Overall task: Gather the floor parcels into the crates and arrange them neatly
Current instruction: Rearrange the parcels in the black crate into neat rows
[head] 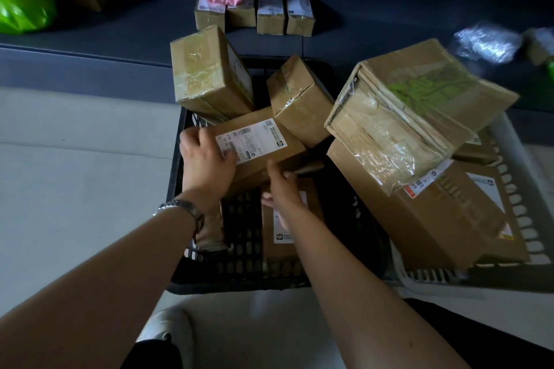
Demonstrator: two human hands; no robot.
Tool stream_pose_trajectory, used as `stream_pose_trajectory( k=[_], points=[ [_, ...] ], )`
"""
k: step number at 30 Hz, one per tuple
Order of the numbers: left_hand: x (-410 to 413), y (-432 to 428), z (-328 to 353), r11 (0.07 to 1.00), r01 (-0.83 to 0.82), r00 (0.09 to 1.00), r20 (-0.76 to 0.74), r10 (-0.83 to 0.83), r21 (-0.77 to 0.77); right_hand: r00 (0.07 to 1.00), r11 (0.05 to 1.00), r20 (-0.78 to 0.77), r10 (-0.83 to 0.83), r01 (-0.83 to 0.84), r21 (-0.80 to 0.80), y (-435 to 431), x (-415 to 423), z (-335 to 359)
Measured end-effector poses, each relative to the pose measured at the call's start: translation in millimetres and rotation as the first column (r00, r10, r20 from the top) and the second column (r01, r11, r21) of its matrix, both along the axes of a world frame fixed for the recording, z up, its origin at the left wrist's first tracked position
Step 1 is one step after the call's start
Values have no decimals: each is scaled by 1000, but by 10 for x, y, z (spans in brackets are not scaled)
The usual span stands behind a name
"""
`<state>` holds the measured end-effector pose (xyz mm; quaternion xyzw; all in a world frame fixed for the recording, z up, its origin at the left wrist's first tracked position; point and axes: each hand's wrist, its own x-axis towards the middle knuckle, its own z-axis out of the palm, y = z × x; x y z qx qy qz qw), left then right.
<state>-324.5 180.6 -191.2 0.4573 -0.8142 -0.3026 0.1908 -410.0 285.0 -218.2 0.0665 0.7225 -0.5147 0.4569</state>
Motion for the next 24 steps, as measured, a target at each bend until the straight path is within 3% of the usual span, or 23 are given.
stream_pose_trajectory(
  k=[2, 5, 11, 16, 20, 24],
  points=[
    [-26, -86, -52, 948, 10, 1000, 22, -18, 318, 975, 989, 204, -84, 106, -100, -102, 37, 23],
    [-94, -164, -49, 904, -14, 999, -30, 29, 427, 928, 962, 333, -165, 226, -151, -151, 25, -51],
    [-225, -212, 75, 988, -89, 947, 318, 44, 129, 912, 958, 379, -161, 236, -163, -207, -19, -167],
    [-254, -239, 202, 996, -48, 863, 506, 3, 76, 871, 935, 459, -176, 294, -200, -163, 72, -104],
    [-180, -231, 212, 997, -15, 857, 515, -23, 69, 862, 929, 469, -192, 314, -196, -140, 175, -41],
    [-120, -258, 219, 997, -14, 871, 490, -23, 72, 903, 937, 350, -247, 315, -152, -202, 454, -48]
  ],
)
